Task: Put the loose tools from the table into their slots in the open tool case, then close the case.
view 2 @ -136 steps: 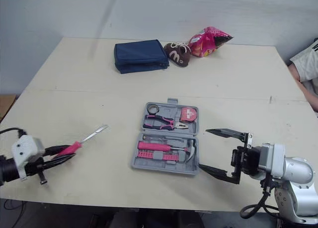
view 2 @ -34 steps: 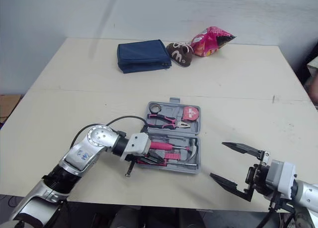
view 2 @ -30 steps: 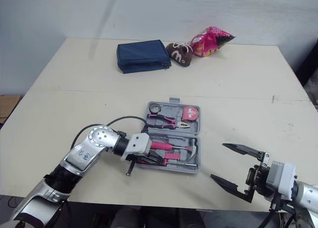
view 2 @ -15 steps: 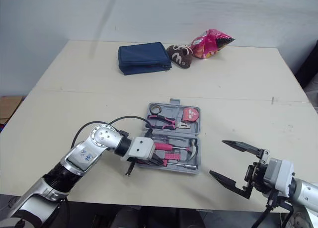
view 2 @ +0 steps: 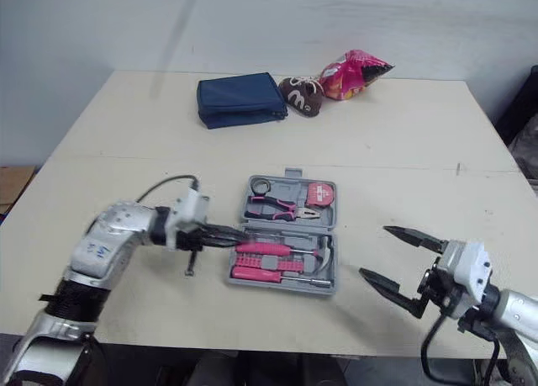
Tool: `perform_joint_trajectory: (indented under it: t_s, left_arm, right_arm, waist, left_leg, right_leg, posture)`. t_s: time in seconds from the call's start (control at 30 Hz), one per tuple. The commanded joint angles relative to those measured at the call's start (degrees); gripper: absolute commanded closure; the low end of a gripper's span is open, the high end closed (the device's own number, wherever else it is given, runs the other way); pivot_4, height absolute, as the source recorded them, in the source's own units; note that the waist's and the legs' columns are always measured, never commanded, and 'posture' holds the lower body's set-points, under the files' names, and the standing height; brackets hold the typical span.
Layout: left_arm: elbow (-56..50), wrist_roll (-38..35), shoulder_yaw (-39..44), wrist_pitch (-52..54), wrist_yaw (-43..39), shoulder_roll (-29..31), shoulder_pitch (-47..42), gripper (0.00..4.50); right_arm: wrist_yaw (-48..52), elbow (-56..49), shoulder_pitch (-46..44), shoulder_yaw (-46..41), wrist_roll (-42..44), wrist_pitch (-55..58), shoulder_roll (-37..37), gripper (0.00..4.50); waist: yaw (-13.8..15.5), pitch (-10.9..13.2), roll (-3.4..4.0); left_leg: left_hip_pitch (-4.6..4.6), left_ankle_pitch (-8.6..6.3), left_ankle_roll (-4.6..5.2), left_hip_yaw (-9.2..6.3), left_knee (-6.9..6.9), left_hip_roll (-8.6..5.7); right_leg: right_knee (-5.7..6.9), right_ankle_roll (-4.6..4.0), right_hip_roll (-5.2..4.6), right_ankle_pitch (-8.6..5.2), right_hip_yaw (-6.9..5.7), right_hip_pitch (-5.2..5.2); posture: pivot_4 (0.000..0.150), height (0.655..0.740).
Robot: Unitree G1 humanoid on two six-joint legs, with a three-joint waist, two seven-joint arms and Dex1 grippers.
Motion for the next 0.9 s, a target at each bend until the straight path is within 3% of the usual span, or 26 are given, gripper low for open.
perform_joint_trajectory:
  t_s: [0.03, 0.2, 0.27, 0.37, 0.47, 0.67, 0.9]
  left_arm:
    - [3.75, -0.63, 4.76, -2.32, 0.84, 1.54, -0.4, 4.43]
    - [11.27, 3.14, 7.02, -9.45, 2.94, 2.82, 0.29, 4.43]
    - [13.97, 5.46, 5.83, -12.24, 3.96, 2.19, 0.47, 4.43]
    - [17.75, 9.35, 3.46, -15.88, 5.72, 0.68, -0.21, 4.43]
    - [19.98, 11.38, 1.15, -15.61, 7.35, -2.06, -2.16, 4.5]
    - [23.19, 15.06, -2.17, -14.62, 10.55, -6.18, -5.29, 4.5]
    - [21.26, 15.17, -4.16, -12.48, 10.06, -8.73, -5.67, 4.5]
  right_arm:
    - [-0.54, 1.23, -1.66, -0.46, -1.47, -0.69, 0.14, 0.0]
    - [0.43, 7.17, -5.53, 2.27, -5.78, -3.13, -0.15, 0.0]
    - [-3.45, 10.9, -8.55, 5.04, -11.7, -0.11, -1.73, 0.0]
    - [-3.61, 14.74, -12.08, 8.25, -13.89, 2.1, -2.42, 0.0]
    - [-3.38, 17.71, -15.39, 11.86, -16.63, 2.65, -2.65, 1.25]
    - [-3.25, 21.61, -20.84, 18.01, -19.85, 1.6, -0.63, 4.39]
    - [-5.28, 27.02, -26.7, 23.26, -24.3, -0.88, 3.22, 4.46]
  waist:
    - [0.11, 0.04, 0.03]
    - [0.27, 0.1, 0.01]
    - [0.2, 0.11, 0.0]
    - [0.2, 0.11, 0.01]
    - [0.35, 0.13, -0.02]
    - [0.18, 0.16, -0.06]
    - [-0.18, 0.18, -0.1]
  left_leg:
    - [-0.01, 0.0, -0.01, 0.0, 0.0, 0.0]
    - [-0.13, -0.02, -0.03, 0.03, 0.02, -0.04]
    - [-0.18, -0.04, -0.08, 0.05, 0.04, -0.04]
    - [-0.29, -0.04, -0.09, 0.17, 0.06, -0.05]
    - [-0.96, 0.13, -0.19, 0.2, 0.22, -0.04]
    - [-0.98, 0.21, -0.18, 0.29, 0.42, -0.02]
    - [-0.72, 0.24, -0.22, 0.57, 0.48, 0.04]
  right_leg:
    - [-0.02, 0.0, 0.0, 0.0, -0.01, 0.0]
    - [-0.27, 0.04, -0.04, 0.02, -0.04, 0.0]
    - [-0.35, 0.06, -0.05, 0.03, -0.05, -0.02]
    - [-0.36, 0.11, -0.1, 0.05, -0.01, -0.18]
    - [-0.02, 0.13, -0.07, 0.06, 0.01, -0.94]
    - [0.28, 0.15, -0.01, 0.07, 0.11, -1.07]
    - [0.56, 0.17, 0.09, 0.08, 0.43, -1.07]
  posture:
    - [0.15, 0.74]
    - [0.15, 0.74]
    - [0.15, 0.74]
    - [0.15, 0.74]
    - [0.15, 0.74]
    - [0.15, 0.74]
    - [0.15, 0.74]
